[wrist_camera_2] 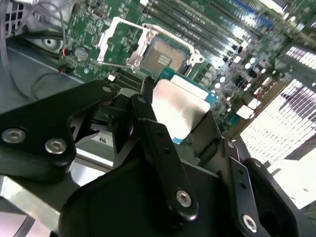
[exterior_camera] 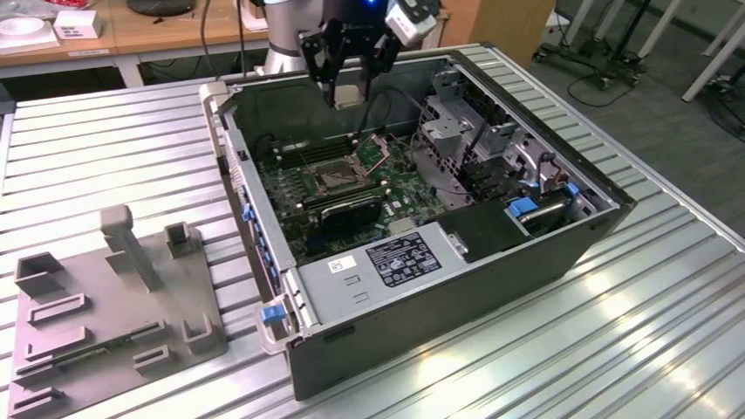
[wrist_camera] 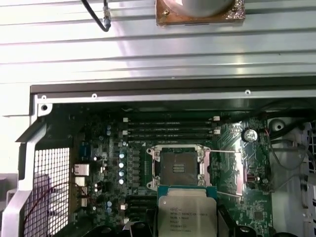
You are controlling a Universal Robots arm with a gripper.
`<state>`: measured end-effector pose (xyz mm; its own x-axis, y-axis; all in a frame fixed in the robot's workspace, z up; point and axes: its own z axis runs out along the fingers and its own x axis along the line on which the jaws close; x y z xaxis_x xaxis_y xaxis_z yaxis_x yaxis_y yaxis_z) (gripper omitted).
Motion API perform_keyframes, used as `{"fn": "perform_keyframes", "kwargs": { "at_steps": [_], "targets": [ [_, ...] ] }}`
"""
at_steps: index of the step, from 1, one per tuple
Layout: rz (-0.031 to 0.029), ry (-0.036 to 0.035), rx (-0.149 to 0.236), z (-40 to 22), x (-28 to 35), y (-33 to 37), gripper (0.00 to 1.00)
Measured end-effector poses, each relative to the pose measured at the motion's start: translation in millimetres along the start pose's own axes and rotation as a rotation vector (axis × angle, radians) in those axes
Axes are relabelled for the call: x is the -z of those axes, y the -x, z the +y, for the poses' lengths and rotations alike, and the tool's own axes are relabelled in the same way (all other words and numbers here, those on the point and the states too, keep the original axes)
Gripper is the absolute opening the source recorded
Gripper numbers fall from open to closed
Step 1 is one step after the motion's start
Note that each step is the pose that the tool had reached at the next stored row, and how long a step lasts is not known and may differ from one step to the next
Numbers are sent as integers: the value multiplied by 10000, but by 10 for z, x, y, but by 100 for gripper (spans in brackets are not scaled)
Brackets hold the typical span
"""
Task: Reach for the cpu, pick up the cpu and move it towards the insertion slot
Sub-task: 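Pick up the cpu and move it towards the insertion slot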
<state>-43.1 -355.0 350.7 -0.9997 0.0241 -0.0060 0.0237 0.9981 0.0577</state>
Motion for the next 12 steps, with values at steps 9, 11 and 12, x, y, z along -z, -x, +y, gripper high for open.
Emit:
{"fn": "perform_keyframes", "kwargs": {
  "at_steps": [9,11,12],
  "targets": [
    [-1,-30,-3,101,-16,2,55],
    [-2,-31,-5,122,-20,4,55],
    [-1,-32,-3,138,-22,8,55]
  ]
}}
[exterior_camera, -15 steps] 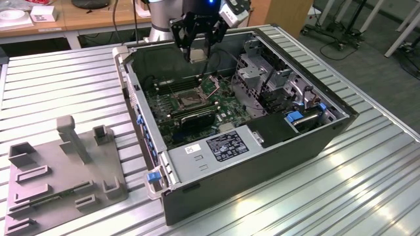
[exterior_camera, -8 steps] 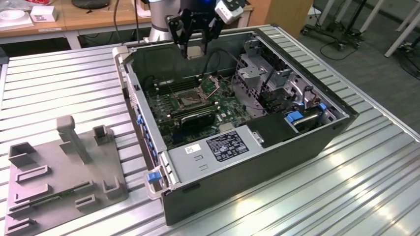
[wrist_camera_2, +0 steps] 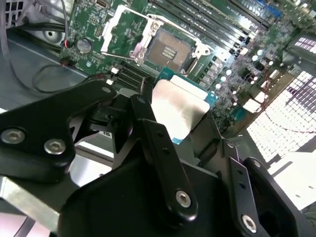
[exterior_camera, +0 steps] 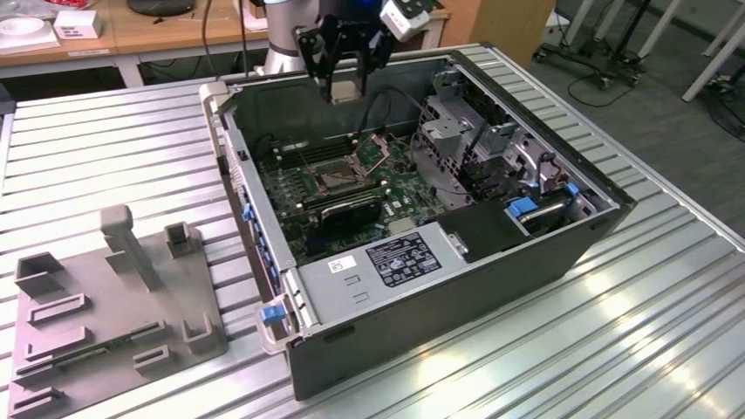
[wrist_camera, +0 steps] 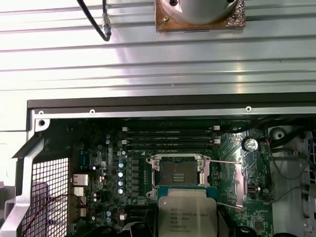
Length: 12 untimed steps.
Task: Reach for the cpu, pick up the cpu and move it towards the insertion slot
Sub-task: 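Pick up the cpu and move it towards the insertion slot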
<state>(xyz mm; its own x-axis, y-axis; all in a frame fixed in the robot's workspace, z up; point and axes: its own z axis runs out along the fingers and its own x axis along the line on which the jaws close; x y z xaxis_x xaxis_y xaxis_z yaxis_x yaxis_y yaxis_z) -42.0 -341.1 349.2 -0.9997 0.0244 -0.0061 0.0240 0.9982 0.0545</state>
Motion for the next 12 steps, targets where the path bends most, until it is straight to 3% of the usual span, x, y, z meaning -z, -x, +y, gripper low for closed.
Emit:
{"fn": "perform_keyframes", "kwargs": {
  "at_steps": [4,12],
  "targets": [
    [0,2,0,60,-13,6,55],
    [0,0,0,109,-39,-1,55]
  ]
}}
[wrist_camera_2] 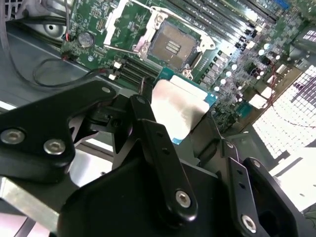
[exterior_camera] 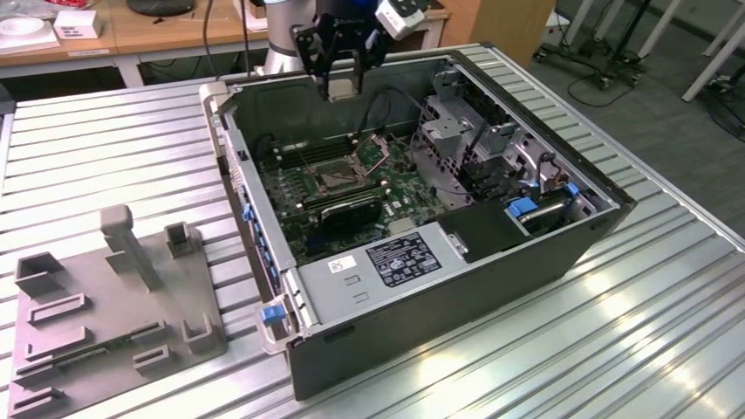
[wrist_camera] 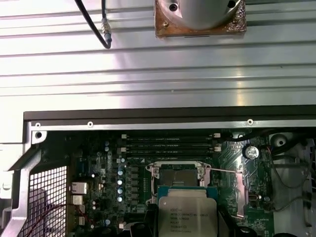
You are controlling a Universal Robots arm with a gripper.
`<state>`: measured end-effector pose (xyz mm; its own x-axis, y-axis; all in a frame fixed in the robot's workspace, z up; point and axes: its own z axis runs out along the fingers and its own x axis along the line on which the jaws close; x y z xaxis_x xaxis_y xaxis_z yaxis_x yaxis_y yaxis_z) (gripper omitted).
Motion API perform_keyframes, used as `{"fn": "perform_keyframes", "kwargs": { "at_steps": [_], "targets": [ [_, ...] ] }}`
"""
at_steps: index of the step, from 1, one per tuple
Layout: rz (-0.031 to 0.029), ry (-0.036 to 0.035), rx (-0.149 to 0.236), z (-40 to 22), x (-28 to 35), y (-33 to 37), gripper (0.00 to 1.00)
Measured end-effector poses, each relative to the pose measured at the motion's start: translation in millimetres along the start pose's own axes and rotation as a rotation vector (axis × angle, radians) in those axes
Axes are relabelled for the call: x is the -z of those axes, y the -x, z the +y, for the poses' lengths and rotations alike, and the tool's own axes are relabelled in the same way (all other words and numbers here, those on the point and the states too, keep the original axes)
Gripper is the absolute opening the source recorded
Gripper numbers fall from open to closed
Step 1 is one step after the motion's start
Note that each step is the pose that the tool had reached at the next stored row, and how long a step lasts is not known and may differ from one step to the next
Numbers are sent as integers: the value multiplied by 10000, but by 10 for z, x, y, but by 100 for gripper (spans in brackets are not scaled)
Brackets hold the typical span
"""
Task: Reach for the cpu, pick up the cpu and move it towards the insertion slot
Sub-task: 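Pick up the cpu and move it towards the insertion slot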
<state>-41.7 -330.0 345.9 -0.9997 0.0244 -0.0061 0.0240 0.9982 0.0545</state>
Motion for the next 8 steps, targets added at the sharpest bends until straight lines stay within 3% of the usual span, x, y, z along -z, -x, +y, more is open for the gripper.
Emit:
{"fn": "perform_keyframes", "kwargs": {
  "at_steps": [8],
  "targets": [
    [-1,2,1,28,-7,-1,55]
  ]
}}
